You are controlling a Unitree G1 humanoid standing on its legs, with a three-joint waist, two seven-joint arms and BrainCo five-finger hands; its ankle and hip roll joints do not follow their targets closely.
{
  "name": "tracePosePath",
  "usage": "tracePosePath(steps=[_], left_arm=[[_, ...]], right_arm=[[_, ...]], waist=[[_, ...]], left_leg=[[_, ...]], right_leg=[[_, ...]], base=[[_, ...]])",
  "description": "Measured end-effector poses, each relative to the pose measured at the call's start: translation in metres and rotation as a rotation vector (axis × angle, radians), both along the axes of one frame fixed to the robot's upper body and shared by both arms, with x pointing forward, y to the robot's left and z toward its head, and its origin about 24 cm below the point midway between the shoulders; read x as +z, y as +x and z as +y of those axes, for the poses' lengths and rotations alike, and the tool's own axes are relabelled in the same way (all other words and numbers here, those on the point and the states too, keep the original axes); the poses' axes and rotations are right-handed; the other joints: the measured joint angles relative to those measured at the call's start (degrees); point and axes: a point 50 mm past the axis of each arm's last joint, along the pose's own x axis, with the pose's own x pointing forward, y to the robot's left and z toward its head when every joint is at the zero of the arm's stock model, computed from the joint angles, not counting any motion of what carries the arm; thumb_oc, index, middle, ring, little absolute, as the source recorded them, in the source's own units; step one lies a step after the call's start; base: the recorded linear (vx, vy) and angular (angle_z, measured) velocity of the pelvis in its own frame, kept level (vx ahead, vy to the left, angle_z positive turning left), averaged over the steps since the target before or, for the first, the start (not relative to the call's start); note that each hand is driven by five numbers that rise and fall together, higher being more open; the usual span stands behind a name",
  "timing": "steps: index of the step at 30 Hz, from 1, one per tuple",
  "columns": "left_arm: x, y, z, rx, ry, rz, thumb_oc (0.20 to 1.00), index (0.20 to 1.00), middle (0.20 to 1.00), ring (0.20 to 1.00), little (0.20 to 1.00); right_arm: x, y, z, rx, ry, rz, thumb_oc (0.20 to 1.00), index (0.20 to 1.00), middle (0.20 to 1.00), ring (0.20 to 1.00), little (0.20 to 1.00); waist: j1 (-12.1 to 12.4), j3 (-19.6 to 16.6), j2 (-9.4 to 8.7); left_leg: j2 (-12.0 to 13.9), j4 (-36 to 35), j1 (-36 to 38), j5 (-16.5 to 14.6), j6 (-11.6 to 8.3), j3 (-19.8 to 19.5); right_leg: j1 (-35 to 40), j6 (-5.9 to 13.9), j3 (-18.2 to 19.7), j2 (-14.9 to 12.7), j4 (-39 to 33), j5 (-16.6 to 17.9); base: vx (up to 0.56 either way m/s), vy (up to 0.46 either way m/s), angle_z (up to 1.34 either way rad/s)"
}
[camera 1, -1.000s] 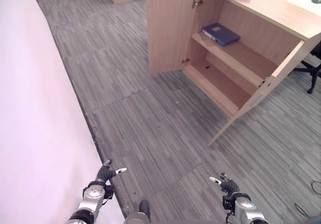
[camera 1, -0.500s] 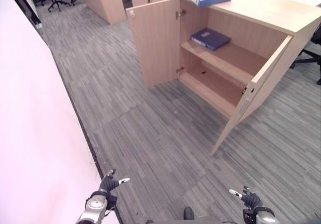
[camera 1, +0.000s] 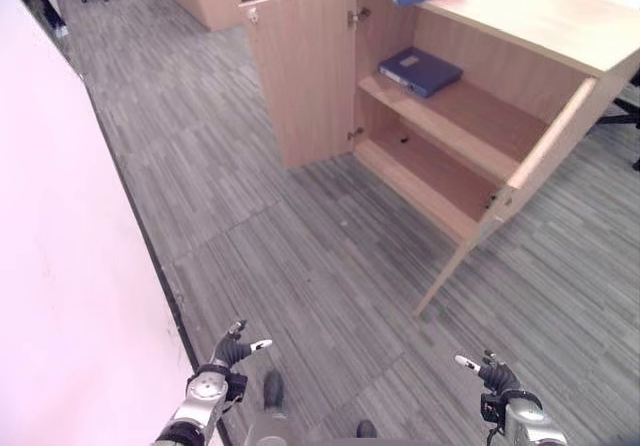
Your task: Put the empty folder in the office cabinet
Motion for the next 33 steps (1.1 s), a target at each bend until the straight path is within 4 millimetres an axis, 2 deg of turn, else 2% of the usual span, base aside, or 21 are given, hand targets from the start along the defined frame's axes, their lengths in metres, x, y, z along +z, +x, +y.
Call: tracePosePath(steps=[2, 5, 6, 7, 8, 9, 12, 13, 15, 16, 18, 19, 20, 21, 22, 23, 24, 26, 28, 31, 33], left_arm=[[-0.004, -0.007, 0.004, 0.019, 0.006, 0.024, 1.000, 1.000, 1.000, 1.000, 1.000], [-0.008, -0.016, 0.005, 0.026, 0.010, 0.046, 1.000, 1.000, 1.000, 1.000, 1.000], [-0.009, -0.020, 0.008, 0.049, 0.009, 0.053, 1.000, 1.000, 1.000, 1.000, 1.000], [-0.006, -0.017, 0.013, 0.064, 0.017, 0.037, 1.000, 1.000, 1.000, 1.000, 1.000], [0.001, -0.008, 0.021, 0.069, 0.041, 0.011, 1.000, 1.000, 1.000, 1.000, 1.000], [0.008, 0.004, 0.024, 0.061, 0.051, -0.024, 1.000, 1.000, 1.000, 1.000, 1.000], [0.017, 0.016, 0.025, 0.049, 0.059, -0.069, 1.000, 1.000, 1.000, 1.000, 1.000], [0.019, 0.020, 0.024, 0.033, 0.064, -0.082, 1.000, 1.000, 1.000, 1.000, 1.000], [0.021, 0.023, 0.022, 0.010, 0.072, -0.087, 1.000, 1.000, 1.000, 1.000, 1.000], [0.022, 0.022, 0.025, 0.005, 0.083, -0.088, 1.000, 1.000, 1.000, 1.000, 1.000], [0.021, 0.018, 0.027, 0.008, 0.084, -0.081, 1.000, 1.000, 1.000, 1.000, 1.000], [0.021, 0.016, 0.028, 0.010, 0.086, -0.080, 1.000, 1.000, 1.000, 1.000, 1.000], [0.018, 0.010, 0.031, 0.017, 0.088, -0.063, 1.000, 1.000, 1.000, 1.000, 1.000], [0.013, 0.003, 0.031, 0.023, 0.088, -0.040, 1.000, 1.000, 1.000, 1.000, 1.000], [0.008, -0.006, 0.030, 0.031, 0.080, -0.016, 1.000, 1.000, 1.000, 1.000, 1.000], [0.004, -0.013, 0.033, 0.038, 0.082, 0.011, 1.000, 1.000, 1.000, 1.000, 1.000], [0.003, -0.016, 0.035, 0.049, 0.085, 0.022, 1.000, 1.000, 1.000, 1.000, 1.000], [0.001, -0.019, 0.036, 0.056, 0.085, 0.041, 1.000, 1.000, 1.000, 1.000, 1.000], [-0.003, -0.024, 0.032, 0.045, 0.071, 0.059, 1.000, 1.000, 1.000, 1.000, 1.000], [-0.007, -0.026, 0.022, 0.044, 0.039, 0.065, 1.000, 1.000, 1.000, 1.000, 1.000], [-0.004, -0.019, 0.017, 0.019, 0.026, 0.045, 1.000, 1.000, 1.000, 1.000, 1.000]], right_arm=[[-0.002, -0.001, 0.001, -0.006, 0.003, 0.010, 1.000, 1.000, 1.000, 1.000, 1.000], [-0.003, -0.006, -0.002, -0.010, -0.002, 0.024, 1.000, 1.000, 1.000, 1.000, 1.000], [-0.004, -0.005, 0.002, -0.014, 0.007, 0.023, 1.000, 1.000, 1.000, 1.000, 1.000], [-0.007, -0.005, 0.010, 0.001, 0.027, 0.027, 1.000, 1.000, 1.000, 1.000, 1.000], [-0.013, -0.008, 0.023, 0.004, 0.063, 0.038, 1.000, 1.000, 1.000, 1.000, 1.000], [-0.016, -0.009, 0.033, 0.005, 0.090, 0.043, 1.000, 1.000, 1.000, 1.000, 1.000], [-0.018, -0.004, 0.047, 0.017, 0.127, 0.020, 1.000, 1.000, 1.000, 1.000, 1.000], [-0.017, -0.002, 0.051, 0.022, 0.137, 0.005, 1.000, 1.000, 1.000, 1.000, 1.000], [-0.017, -0.002, 0.051, 0.024, 0.135, 0.006, 1.000, 1.000, 1.000, 1.000, 1.000], [-0.015, 0.004, 0.052, 0.036, 0.135, -0.008, 1.000, 1.000, 1.000, 1.000, 1.000], [-0.014, 0.004, 0.053, 0.040, 0.136, -0.011, 1.000, 1.000, 1.000, 1.000, 1.000], [-0.015, 0.003, 0.055, 0.046, 0.139, -0.007, 1.000, 1.000, 1.000, 1.000, 1.000], [-0.016, 0.002, 0.057, 0.055, 0.141, -0.002, 1.000, 1.000, 1.000, 1.000, 1.000], [-0.017, -0.001, 0.056, 0.053, 0.139, 0.007, 1.000, 1.000, 1.000, 1.000, 1.000], [-0.018, -0.005, 0.054, 0.049, 0.136, 0.014, 1.000, 1.000, 1.000, 1.000, 1.000], [-0.017, -0.004, 0.055, 0.050, 0.137, 0.009, 1.000, 1.000, 1.000, 1.000, 1.000], [-0.017, -0.004, 0.054, 0.049, 0.136, 0.010, 1.000, 1.000, 1.000, 1.000, 1.000], [-0.017, -0.004, 0.053, 0.047, 0.132, 0.008, 1.000, 1.000, 1.000, 1.000, 1.000], [-0.018, -0.012, 0.046, 0.036, 0.117, 0.028, 1.000, 1.000, 1.000, 1.000, 1.000], [-0.018, -0.021, 0.032, 0.025, 0.082, 0.054, 1.000, 1.000, 1.000, 1.000, 1.000], [-0.017, -0.031, 0.018, -0.009, 0.054, 0.068, 1.000, 1.000, 1.000, 1.000, 1.000]], waist=[[0.75, 0.35, -0.25], [0.85, -0.24, 2.00], [1.07, -0.77, 2.53], [0.99, -0.97, 1.45], [1.32, -1.19, -0.64], [0.75, -1.30, -1.61], [0.80, -2.25, -0.60], [0.45, -3.05, 0.37], [0.29, -3.63, 0.77], [0.36, -3.64, 1.06], [0.50, -3.59, 1.01], [0.61, -3.62, 0.63], [0.76, -3.48, 0.27], [0.76, -3.53, -0.24], [0.76, -3.72, 0.01], [0.53, -3.59, 0.77], [0.26, -3.15, 0.99], [-1.13, -2.83, 0.86], [-3.51, -3.07, 0.03], [-3.49, -2.89, 1.46], [-5.77, -2.87, 2.95]], left_leg=[[0.52, 0.07, -1.00, 0.02, 0.00, 1.81], [1.95, 0.40, 1.05, -0.64, 1.23, 4.09], [2.23, 0.13, 2.41, 2.59, 1.39, 7.74], [1.01, 0.21, 2.92, 6.65, 2.99, 9.86], [-1.68, 0.22, 3.34, 5.78, 4.39, 11.26], [-4.18, 0.18, 4.36, 4.28, 6.45, 12.61], [-6.12, 0.17, 6.84, 1.61, 9.19, 14.31], [-6.83, 0.17, 7.12, 0.55, 10.35, 14.40], [-7.99, 0.16, 7.19, -0.46, 11.64, 14.57], [-8.96, 0.19, 7.35, -1.30, 12.94, 15.62], [-10.11, 0.57, 8.16, -1.85, 14.11, 16.17], [-10.60, 0.27, 8.70, -2.26, 14.31, 16.60], [-10.82, 0.16, 9.45, -2.74, 13.89, 16.96], [-11.31, 0.17, 10.14, -2.97, 13.79, 17.35], [-11.23, 0.15, 10.61, -3.72, 13.86, 17.35], [-9.69, 0.17, 10.69, -3.77, 13.87, 16.88], [-8.49, 0.20, 10.65, -3.57, 14.17, 16.08], [-7.72, 0.19, 10.63, -3.63, 14.01, 15.27], [-8.87, 0.15, 11.30, -3.98, 11.44, 13.39], [-8.71, 0.72, 12.14, -4.23, 9.60, 11.43], [-8.45, 0.74, 13.13, -4.20, 9.04, 8.41]], right_leg=[[2.07, 1.61, 1.51, -1.34, -0.01, -1.74], [4.14, 4.25, 2.95, -2.84, 0.02, -3.49], [4.89, 5.99, 3.91, -3.87, 0.04, -4.57], [4.67, 7.52, 2.87, -5.55, 0.39, -4.32], [3.87, 10.47, 1.07, -8.80, 0.76, -2.25], [3.67, 11.84, -0.51, -11.30, 1.94, 0.43], [1.14, 14.30, -1.29, -13.17, 8.39, 4.03], [-1.78, 14.80, -1.49, -13.65, 13.36, 5.30], [-4.68, 15.96, -1.60, -15.31, 15.90, 3.98], [-7.97, 16.08, -4.00, -17.88, 16.28, 4.07], [-9.96, 16.35, -5.02, -18.92, 15.48, 5.19], [-11.67, 16.43, -4.89, -18.79, 16.07, 8.54], [-12.67, 17.24, -3.89, -17.93, 16.48, 9.03], [-13.47, 17.25, -4.21, -16.66, 16.15, 8.84], [-14.41, 17.19, -4.63, -14.84, 16.56, 6.50], [-14.49, 16.49, -2.82, -9.92, 15.41, 2.70], [-15.55, 15.30, -2.65, -5.09, 15.25, 1.25], [-17.93, 13.64, -2.15, 1.76, 11.24, 1.26], [-17.76, 7.48, -2.09, 2.84, 8.74, 5.49], [-16.11, 7.53, -2.00, 3.65, 7.57, 5.35], [-13.71, 7.81, -3.76, 3.85, 6.54, 4.28]], base=[[0.33, 0.286, -0.41], [0.23, 0.317, -0.53], [0.14, 0.246, -0.85], [0.20, 0.359, -0.83], [0.25, 0.450, -0.54], [0.22, 0.385, -0.32], [0.12, 0.312, -0.22], [0.03, 0.271, -0.07], [-0.01, 0.265, -0.13], [0.00, 0.298, -0.22], [0.03, 0.266, -0.14], [0.05, 0.230, -0.11], [0.06, 0.223, -0.04], [0.10, 0.306, -0.11], [0.17, 0.355, -0.10], [0.18, 0.314, -0.15], [0.21, 0.287, 0.01], [0.24, 0.191, 0.19], [0.29, 0.166, 0.44], [0.26, 0.084, -0.02], [0.28, -0.006, 0.37]])
